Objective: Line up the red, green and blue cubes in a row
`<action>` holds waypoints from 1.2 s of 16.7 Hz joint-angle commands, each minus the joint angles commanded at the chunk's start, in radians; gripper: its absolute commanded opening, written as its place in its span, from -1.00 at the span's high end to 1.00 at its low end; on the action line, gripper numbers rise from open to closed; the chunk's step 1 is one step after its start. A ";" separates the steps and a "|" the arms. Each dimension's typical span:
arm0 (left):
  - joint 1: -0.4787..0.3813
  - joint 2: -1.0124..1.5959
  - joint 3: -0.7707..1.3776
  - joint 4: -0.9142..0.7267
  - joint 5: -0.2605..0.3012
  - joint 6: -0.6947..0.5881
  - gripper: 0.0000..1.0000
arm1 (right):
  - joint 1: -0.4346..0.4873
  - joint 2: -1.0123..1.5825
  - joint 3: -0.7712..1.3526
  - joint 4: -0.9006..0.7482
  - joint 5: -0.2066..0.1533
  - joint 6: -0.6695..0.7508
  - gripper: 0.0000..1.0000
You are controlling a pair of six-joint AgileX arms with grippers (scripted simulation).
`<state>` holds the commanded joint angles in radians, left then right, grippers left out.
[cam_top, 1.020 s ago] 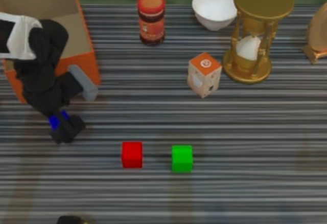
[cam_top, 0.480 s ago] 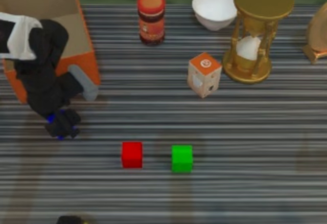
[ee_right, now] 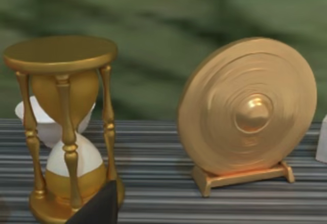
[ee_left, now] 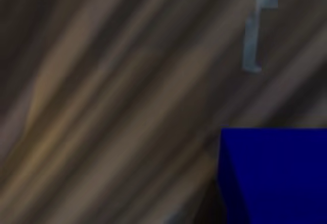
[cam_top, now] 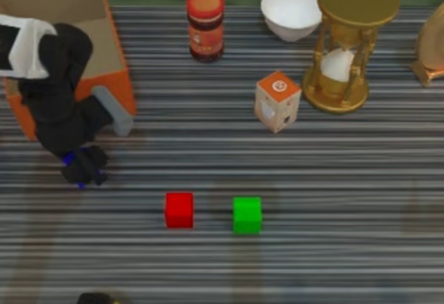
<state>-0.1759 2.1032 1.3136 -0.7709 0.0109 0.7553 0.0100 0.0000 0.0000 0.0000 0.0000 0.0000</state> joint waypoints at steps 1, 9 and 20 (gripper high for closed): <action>0.001 -0.010 0.014 -0.023 0.000 0.000 1.00 | 0.000 0.000 0.000 0.000 0.000 0.000 -1.00; 0.018 -0.107 0.120 -0.229 -0.001 -0.004 1.00 | 0.000 0.000 0.000 0.000 0.000 0.000 -1.00; -0.275 0.085 0.426 -0.375 0.002 -0.029 1.00 | 0.000 0.000 0.000 0.000 0.000 0.000 -1.00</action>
<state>-0.4504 2.1879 1.7398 -1.1454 0.0132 0.7268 0.0100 0.0000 0.0000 0.0000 0.0000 0.0000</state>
